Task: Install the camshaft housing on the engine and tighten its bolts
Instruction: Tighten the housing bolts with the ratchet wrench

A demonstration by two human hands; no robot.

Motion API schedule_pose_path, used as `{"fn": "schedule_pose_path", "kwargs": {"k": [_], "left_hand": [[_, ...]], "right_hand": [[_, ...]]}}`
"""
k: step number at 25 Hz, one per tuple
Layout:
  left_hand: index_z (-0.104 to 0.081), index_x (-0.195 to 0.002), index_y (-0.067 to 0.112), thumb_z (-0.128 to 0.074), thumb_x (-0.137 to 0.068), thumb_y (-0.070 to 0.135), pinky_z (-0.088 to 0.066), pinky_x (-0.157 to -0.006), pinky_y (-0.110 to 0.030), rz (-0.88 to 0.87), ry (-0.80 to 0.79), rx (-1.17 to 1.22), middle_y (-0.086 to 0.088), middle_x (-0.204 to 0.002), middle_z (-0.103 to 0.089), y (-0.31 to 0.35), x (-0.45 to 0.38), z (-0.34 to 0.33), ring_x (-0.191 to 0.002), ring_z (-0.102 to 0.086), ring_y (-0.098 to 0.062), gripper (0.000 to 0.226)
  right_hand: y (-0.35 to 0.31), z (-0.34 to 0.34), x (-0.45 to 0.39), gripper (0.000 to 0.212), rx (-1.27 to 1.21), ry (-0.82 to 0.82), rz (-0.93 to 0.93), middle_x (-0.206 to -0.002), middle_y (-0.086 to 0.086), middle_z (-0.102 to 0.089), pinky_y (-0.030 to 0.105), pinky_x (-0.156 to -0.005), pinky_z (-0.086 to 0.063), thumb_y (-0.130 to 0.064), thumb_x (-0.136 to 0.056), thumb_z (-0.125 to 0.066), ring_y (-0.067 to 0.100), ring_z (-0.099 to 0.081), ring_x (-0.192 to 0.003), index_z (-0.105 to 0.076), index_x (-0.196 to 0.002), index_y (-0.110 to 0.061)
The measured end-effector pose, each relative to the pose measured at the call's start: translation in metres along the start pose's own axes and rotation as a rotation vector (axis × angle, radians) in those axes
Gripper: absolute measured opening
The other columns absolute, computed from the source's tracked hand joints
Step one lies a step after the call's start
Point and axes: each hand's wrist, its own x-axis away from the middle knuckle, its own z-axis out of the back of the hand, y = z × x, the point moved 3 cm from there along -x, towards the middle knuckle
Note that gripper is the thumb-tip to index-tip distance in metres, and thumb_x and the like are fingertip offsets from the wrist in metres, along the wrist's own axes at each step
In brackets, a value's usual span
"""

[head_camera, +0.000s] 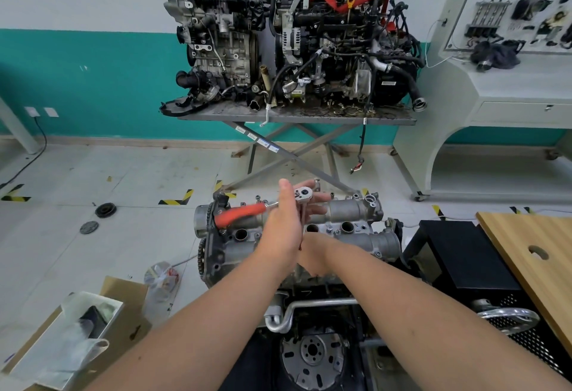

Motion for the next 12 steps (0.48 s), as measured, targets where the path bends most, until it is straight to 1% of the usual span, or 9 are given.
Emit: {"fn": "schedule_pose_path", "kwargs": {"k": [1, 3, 4, 6, 8, 10, 12], "left_hand": [[-0.065, -0.115, 0.014, -0.018, -0.106, 0.052, -0.053, -0.061, -0.020, 0.074, -0.016, 0.081, -0.006, -0.087, -0.076, 0.003, -0.003, 0.002, -0.067, -0.067, -0.014, 0.061], [-0.064, -0.114, 0.009, -0.025, -0.106, 0.053, -0.054, -0.058, -0.023, 0.177, -0.024, 0.131, -0.007, -0.074, -0.071, 0.010, -0.008, 0.007, -0.060, -0.065, -0.016, 0.059], [-0.064, -0.113, 0.010, -0.030, -0.106, 0.052, -0.055, -0.058, -0.025, 0.221, -0.011, 0.103, -0.005, -0.067, -0.068, 0.013, -0.010, 0.009, -0.058, -0.065, -0.016, 0.055], [-0.062, -0.113, 0.013, -0.034, -0.105, 0.050, -0.056, -0.062, -0.028, 0.286, -0.022, -0.050, -0.005, -0.062, -0.066, 0.019, -0.014, 0.012, -0.060, -0.069, -0.019, 0.047], [-0.058, -0.114, 0.016, -0.033, -0.104, 0.050, -0.056, -0.072, -0.031, 0.320, -0.116, -0.248, -0.007, -0.070, -0.071, 0.026, -0.018, 0.013, -0.073, -0.074, -0.023, 0.044], [-0.058, -0.115, 0.018, -0.030, -0.103, 0.053, -0.055, -0.083, -0.036, 0.314, -0.261, -0.457, -0.008, -0.081, -0.076, 0.034, -0.018, 0.010, -0.084, -0.075, -0.020, 0.046], [-0.060, -0.115, 0.018, -0.029, -0.103, 0.054, -0.053, -0.091, -0.040, 0.290, -0.348, -0.644, -0.004, -0.085, -0.077, 0.042, -0.018, 0.009, -0.082, -0.074, -0.014, 0.049]], "right_hand": [[-0.003, -0.001, 0.004, 0.033, 0.008, -0.037, 0.020, -0.105, 0.009, -0.069, 0.039, -0.087, -0.051, -0.028, -0.099, -0.046, 0.024, -0.057, -0.084, -0.067, -0.115, -0.009], [0.002, 0.003, 0.008, 0.040, -0.046, -0.033, 0.031, -0.085, 0.005, -0.060, 0.037, -0.083, -0.048, -0.034, -0.101, -0.040, 0.021, -0.052, -0.074, -0.067, -0.115, -0.007], [0.004, 0.006, 0.010, 0.042, -0.067, -0.011, 0.027, -0.077, 0.003, -0.055, 0.035, -0.080, -0.047, -0.037, -0.101, -0.040, 0.019, -0.050, -0.068, -0.068, -0.112, -0.007], [0.003, 0.007, 0.015, 0.043, -0.084, -0.008, 0.025, -0.072, 0.001, -0.054, 0.034, -0.077, -0.048, -0.039, -0.102, -0.041, 0.018, -0.051, -0.065, -0.071, -0.102, -0.008], [0.002, 0.006, 0.018, 0.041, -0.110, -0.024, 0.034, -0.072, 0.000, -0.054, 0.035, -0.077, -0.048, -0.039, -0.102, -0.042, 0.018, -0.051, -0.066, -0.069, -0.097, -0.009], [0.003, 0.008, 0.019, 0.033, -0.111, -0.021, 0.040, -0.072, -0.002, -0.051, 0.036, -0.079, -0.047, -0.039, -0.101, -0.043, 0.018, -0.049, -0.068, -0.063, -0.094, -0.014], [0.003, 0.008, 0.019, 0.031, -0.091, -0.006, 0.055, -0.072, -0.002, -0.052, 0.037, -0.082, -0.048, -0.039, -0.100, -0.043, 0.019, -0.051, -0.070, -0.062, -0.088, -0.017]]}}
